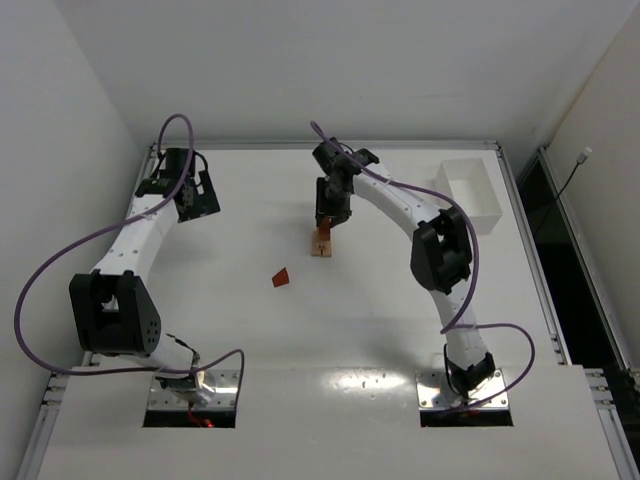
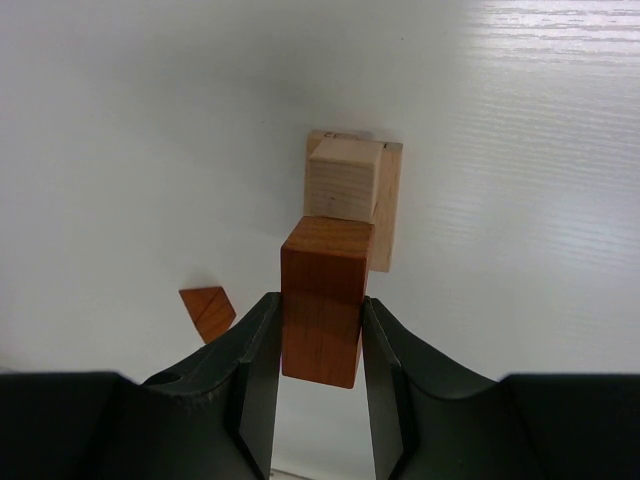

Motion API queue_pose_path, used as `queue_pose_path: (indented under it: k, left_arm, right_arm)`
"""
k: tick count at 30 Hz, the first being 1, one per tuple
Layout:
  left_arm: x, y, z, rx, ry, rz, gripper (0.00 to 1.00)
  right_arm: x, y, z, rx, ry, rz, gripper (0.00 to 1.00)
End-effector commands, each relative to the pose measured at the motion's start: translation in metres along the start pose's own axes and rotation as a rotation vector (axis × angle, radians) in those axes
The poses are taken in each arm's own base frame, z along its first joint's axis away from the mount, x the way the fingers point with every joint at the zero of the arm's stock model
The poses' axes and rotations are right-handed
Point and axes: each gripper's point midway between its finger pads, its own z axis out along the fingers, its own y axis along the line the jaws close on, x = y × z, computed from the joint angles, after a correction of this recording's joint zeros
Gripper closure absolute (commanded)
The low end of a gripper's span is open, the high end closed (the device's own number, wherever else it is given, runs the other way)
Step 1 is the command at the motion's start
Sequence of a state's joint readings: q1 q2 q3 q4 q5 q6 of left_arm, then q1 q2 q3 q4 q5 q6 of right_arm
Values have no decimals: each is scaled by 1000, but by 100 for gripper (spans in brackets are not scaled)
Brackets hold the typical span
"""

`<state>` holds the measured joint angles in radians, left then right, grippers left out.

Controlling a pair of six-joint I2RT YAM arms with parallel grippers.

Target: Build the wood block tower

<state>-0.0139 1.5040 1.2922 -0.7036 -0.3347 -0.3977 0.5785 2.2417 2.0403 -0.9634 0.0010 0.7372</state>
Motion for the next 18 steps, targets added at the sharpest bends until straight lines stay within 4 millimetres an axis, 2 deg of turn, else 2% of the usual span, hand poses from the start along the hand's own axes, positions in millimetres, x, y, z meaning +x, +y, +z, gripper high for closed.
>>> queue_pose_path:
  k: [1, 3, 8, 18]
  left_arm:
    - [-16, -4, -13, 25, -67, -28, 0]
    - [-14, -5, -10, 22, -57, -24, 0]
    - [-18, -7, -8, 22, -57, -24, 0]
    - [-11, -11, 1, 31, -27, -6, 0]
  right_arm:
    - [-1, 1, 11, 9, -10, -11, 100]
    - [-8, 4, 12, 6, -30, -11, 100]
    - [-7, 3, 19, 12, -22, -11, 100]
    - [-15, 11, 18, -15, -42, -21, 100]
